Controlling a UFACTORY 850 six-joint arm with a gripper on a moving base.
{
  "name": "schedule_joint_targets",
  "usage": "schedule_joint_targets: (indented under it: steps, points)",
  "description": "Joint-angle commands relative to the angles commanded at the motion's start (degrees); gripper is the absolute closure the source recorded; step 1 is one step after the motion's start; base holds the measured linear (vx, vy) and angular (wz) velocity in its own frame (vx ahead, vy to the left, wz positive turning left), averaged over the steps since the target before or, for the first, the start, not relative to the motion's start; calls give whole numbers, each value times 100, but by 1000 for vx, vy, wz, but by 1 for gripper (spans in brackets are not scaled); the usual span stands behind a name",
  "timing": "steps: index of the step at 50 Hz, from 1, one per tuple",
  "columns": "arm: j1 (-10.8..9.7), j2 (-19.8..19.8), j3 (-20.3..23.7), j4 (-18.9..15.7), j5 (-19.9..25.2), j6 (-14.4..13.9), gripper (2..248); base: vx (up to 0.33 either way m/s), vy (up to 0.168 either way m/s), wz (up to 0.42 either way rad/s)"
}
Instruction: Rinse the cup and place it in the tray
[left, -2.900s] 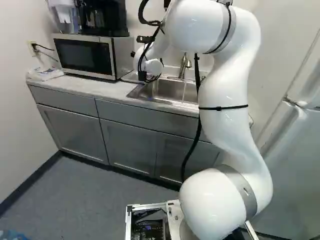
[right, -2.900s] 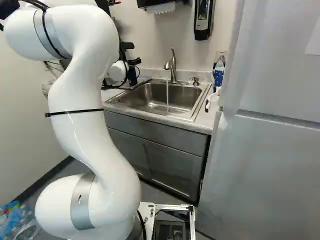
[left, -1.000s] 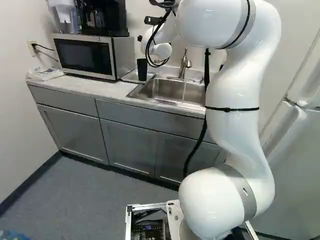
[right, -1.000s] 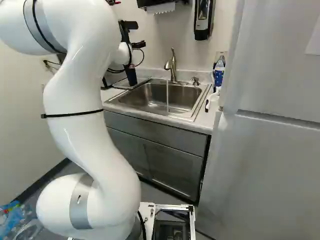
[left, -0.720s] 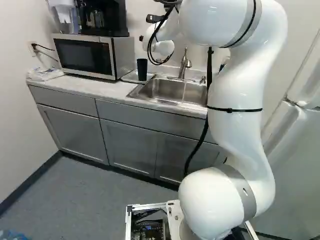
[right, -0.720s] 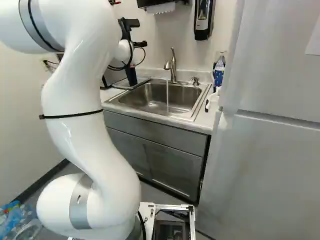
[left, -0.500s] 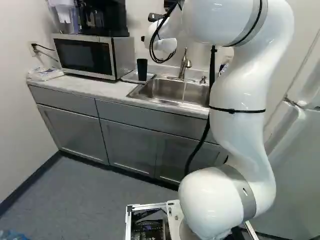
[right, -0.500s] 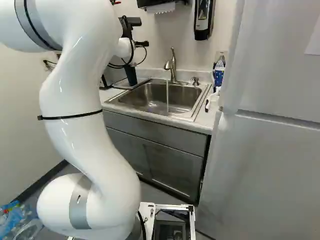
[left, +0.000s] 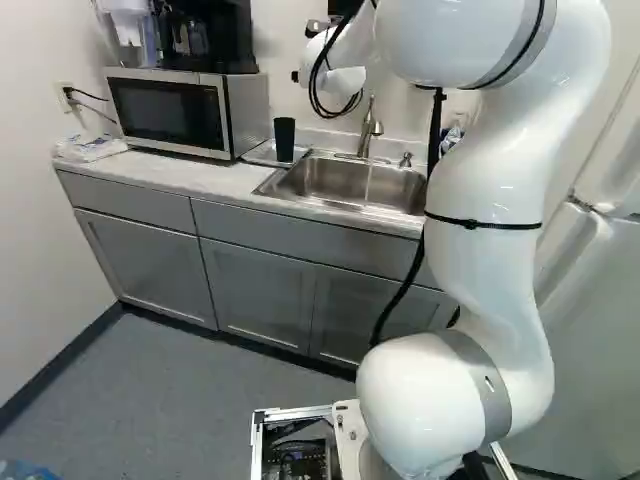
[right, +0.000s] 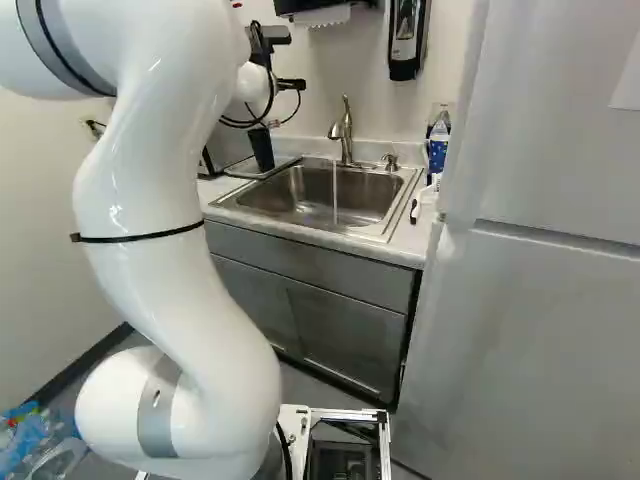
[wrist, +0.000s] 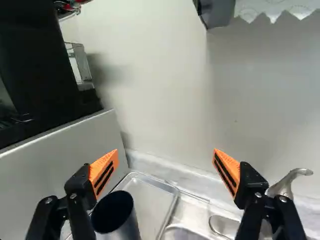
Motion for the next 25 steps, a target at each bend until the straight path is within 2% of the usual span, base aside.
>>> schedule_joint_targets:
  steps: [14, 25]
  points:
    - [-157, 59, 10, -55, -269, 0, 3, 0, 0, 0]
    - [-292, 78, 32, -55, -293, 0, 3, 0, 0, 0]
